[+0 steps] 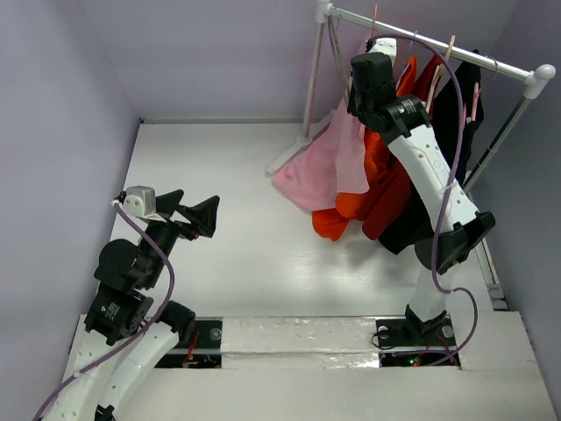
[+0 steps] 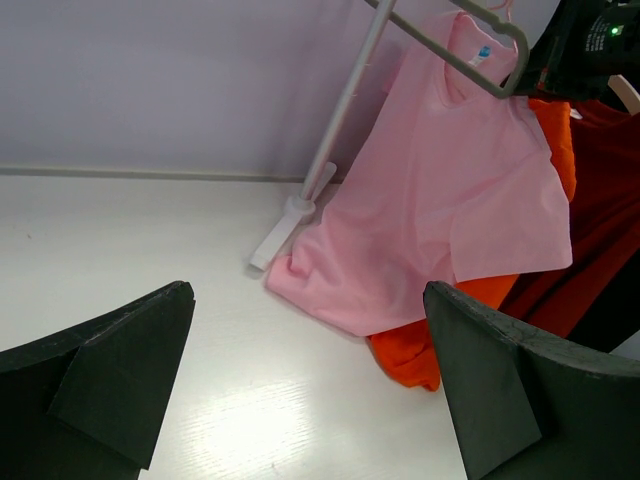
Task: Place the t-shirt on the hanger
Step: Place the hanger at the clothesline.
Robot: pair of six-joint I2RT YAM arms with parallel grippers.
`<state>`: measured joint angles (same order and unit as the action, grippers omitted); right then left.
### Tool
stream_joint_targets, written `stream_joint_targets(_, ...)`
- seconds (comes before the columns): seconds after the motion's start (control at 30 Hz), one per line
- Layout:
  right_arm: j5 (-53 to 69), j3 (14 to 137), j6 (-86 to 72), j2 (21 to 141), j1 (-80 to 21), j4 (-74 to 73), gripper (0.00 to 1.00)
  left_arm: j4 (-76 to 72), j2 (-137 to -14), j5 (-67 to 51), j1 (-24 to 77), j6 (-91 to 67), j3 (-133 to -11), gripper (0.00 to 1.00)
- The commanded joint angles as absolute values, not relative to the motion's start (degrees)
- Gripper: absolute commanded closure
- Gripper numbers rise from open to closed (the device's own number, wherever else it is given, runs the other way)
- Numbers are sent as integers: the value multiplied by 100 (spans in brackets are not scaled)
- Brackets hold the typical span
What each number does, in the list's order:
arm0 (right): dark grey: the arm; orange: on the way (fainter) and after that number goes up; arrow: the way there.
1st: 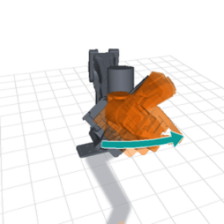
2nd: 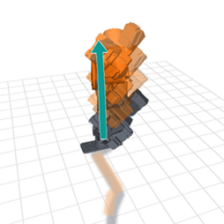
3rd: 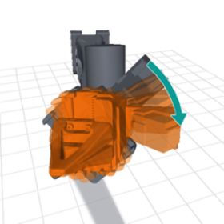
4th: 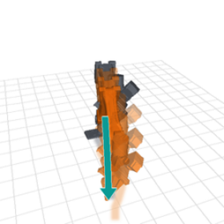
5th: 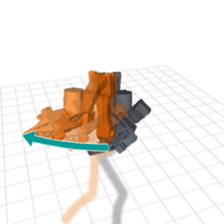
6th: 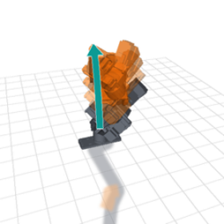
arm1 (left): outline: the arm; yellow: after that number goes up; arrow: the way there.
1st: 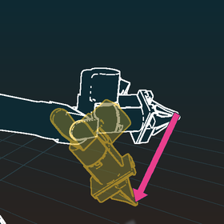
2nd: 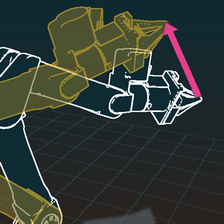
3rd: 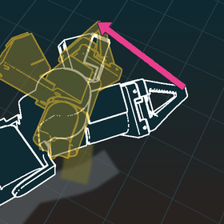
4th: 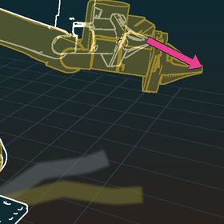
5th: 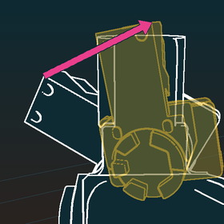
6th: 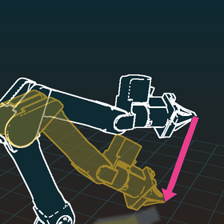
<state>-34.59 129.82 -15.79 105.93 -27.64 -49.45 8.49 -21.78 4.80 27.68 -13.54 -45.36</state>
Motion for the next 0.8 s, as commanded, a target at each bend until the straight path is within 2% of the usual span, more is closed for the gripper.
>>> stream_joint_targets(0.0, -3402, 12974, -1476, 10494, -2628, -4395, 100, 659, -2189, 483, 2804, -1309, -4526, 1)
stream_joint_targets(0.23, -3191, 12139, -1547, 10283, -2566, -4043, 100, 650, -2224, 466, 2804, -1309, -4509, 1)
stream_joint_targets(0.47, -2901, 11840, -1652, 10090, -2566, -3850, 100, 659, -2233, 562, 2804, -1309, -4500, 1)
stream_joint_targets(0.5, -2839, 11656, -1696, 10012, -2566, -3736, 97, 650, -2215, 580, 2804, -1318, -4491, 1)
stream_joint_targets(0.57, -2708, 11409, -1722, 9713, -2566, -3604, 84, 642, -2206, 615, 2804, -1318, -4483, 1)
stream_joint_targets(0.6, -2681, 11173, -1749, 9599, -2566, -3447, 67, 650, -2223, 650, 2804, -1318, -4482, 1)
stream_joint_targets(0.63, -2646, 11049, -1766, 9328, -2566, -3358, 57, 650, -2224, 650, 2804, -1318, -4482, 1)
stream_joint_targets(0.67, -2515, 10839, -1793, 9195, -2566, -3210, 40, 650, -2250, 668, 2804, -1318, -4482, 1)
stream_joint_targets(0.77, -2190, 10618, -1889, 8634, -2566, -3068, 17, 659, -2250, 729, 2804, -1310, -4474, 1)
